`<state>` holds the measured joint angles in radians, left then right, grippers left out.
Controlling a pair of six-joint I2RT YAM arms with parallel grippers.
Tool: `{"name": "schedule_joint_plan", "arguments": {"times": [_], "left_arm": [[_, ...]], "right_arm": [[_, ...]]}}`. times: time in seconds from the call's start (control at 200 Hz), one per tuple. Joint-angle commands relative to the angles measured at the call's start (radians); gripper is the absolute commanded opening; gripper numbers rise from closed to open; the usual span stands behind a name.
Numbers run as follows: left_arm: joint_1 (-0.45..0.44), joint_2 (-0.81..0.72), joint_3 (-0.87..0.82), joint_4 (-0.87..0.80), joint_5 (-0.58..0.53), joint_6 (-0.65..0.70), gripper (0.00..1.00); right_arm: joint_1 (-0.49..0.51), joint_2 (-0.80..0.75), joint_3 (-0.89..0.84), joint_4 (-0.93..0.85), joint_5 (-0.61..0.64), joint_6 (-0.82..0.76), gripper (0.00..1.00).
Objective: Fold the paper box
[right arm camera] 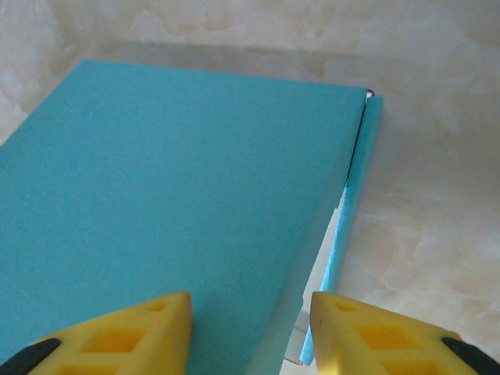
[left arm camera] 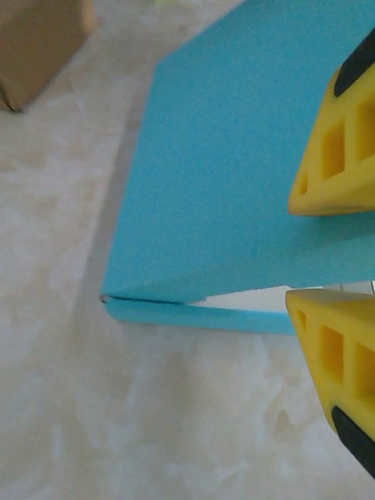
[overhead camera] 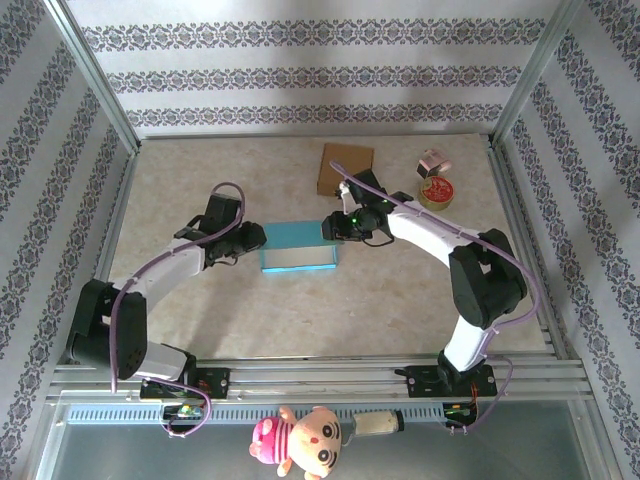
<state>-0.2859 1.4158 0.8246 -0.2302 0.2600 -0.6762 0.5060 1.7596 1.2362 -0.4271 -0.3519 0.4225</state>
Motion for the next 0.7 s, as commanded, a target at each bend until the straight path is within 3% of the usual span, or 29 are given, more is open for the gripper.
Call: {"name": "schedule_joint_plan", "arguments": {"times": [0.0,0.295,0.485,0.695], "left_arm": [[0.012,0.009,-0.078,0.087,0.022,-0.039,0.27],[0.013,0.038,-0.182,0.191,0.034,-0.076,0.23],[0.012,-0.047,-0.082,0.093,0.012,-0.021,0.32],[0.012,-0.087,-0.032,-0.01,-0.109,0.043,0.32]], "right_arm": [[0.023,0.037,-0.033,-0.006,0.074,-0.04,0.42],[0.057,0.078,-0.069,-0.018,0.16,-0.067,0.43],[0.034,-0.003,-0.021,-0.022,0.093,-0.047,0.52],[0.025,0.015,0.016,-0.029,0.103,-0.044,0.54]]}}
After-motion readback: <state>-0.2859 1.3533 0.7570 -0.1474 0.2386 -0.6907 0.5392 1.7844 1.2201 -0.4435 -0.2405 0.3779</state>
